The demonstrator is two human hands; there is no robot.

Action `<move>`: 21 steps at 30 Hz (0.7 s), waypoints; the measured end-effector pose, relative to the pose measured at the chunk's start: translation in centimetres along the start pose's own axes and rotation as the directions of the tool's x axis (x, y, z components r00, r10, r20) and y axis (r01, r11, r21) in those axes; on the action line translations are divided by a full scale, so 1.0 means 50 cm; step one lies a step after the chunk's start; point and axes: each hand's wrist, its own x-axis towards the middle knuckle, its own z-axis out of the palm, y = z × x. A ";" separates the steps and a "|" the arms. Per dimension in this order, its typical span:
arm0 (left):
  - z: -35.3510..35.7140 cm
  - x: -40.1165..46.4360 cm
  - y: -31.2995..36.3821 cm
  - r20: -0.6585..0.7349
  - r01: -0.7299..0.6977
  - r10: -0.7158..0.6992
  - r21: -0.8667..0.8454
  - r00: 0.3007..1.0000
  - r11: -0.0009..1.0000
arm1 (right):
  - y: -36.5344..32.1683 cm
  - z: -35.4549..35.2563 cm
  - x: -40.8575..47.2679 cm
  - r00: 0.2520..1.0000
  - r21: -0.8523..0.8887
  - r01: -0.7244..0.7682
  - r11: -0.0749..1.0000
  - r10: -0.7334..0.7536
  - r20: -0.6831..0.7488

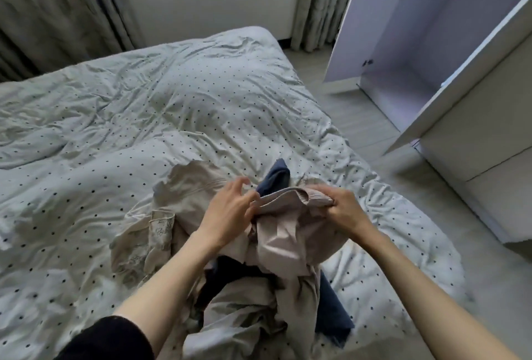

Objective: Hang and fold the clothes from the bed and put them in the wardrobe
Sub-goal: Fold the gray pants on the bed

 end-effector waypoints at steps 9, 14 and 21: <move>-0.111 0.120 0.159 0.035 -0.163 0.180 -0.277 0.983 0.947 | -0.146 -0.263 -0.100 0.894 0.080 0.094 0.992 -0.049 -0.445; -0.196 0.196 0.251 -0.118 -0.353 0.334 -0.258 0.935 0.899 | -0.193 -0.383 -0.185 0.814 0.225 0.164 0.961 -0.003 -0.580; -0.283 0.263 0.457 -0.149 -0.504 0.482 -0.256 0.863 0.825 | -0.203 -0.560 -0.280 0.688 0.181 0.100 0.978 0.064 -0.723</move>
